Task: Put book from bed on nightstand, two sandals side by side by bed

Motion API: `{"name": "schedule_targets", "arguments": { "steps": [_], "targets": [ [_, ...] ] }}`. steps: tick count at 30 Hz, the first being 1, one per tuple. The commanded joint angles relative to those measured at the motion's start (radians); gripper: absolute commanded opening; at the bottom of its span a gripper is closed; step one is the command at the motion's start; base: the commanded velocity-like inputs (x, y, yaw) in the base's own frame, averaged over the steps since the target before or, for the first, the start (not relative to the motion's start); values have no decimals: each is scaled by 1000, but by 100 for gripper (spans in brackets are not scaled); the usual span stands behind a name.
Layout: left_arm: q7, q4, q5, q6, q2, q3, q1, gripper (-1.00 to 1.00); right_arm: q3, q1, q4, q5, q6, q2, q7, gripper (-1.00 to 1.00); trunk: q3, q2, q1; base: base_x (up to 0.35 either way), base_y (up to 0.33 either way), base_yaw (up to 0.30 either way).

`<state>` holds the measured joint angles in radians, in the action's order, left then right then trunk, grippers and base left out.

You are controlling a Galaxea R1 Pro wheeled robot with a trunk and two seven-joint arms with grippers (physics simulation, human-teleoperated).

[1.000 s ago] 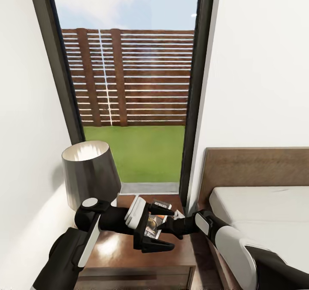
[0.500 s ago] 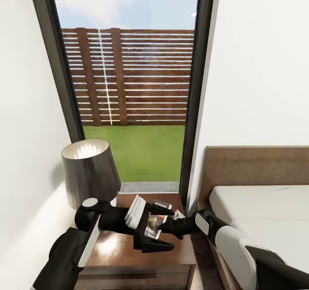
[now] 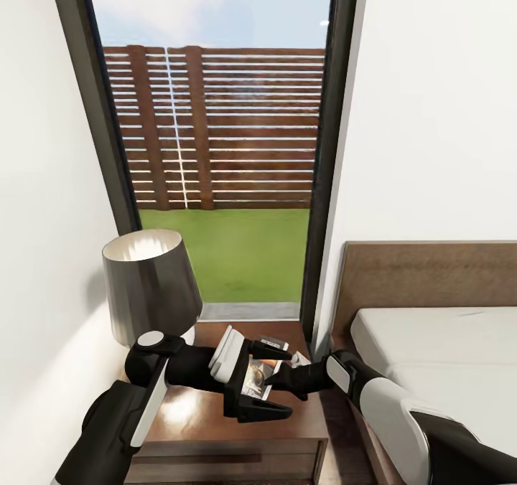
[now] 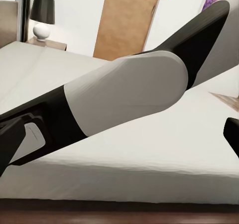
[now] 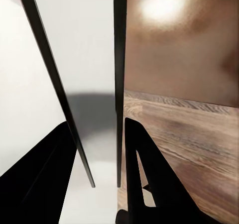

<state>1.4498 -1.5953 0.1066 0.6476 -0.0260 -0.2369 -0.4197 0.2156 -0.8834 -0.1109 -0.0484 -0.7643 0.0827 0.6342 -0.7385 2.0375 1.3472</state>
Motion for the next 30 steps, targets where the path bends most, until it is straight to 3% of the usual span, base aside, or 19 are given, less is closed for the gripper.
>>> {"name": "schedule_targets", "arguments": {
  "steps": [1, 5, 11, 30],
  "targets": [
    [3, 0, 2, 11, 0, 0, -1, 100, 2, 0, -2, -6, -8, 0, -4, -100, -1, 0, 0, 0, 0, 0],
    [3, 0, 1, 11, 0, -1, -1, 100, 2, 0, -3, -5, -8, 0, -6, -100, -1, 0, 0, 0, 0, 0],
    [1, 0, 1, 11, 0, -1, -1, 100, 1, 0, -6, -5, -8, 0, -7, -100, -20, 42, 23, 0, 0, 0],
    [2, 0, 1, 9, 0, -1, -1, 100, -2, 0, -18, -5, -7, 0, -8, -100, -20, 42, 23, 0, 0, 0]
  ]
}}
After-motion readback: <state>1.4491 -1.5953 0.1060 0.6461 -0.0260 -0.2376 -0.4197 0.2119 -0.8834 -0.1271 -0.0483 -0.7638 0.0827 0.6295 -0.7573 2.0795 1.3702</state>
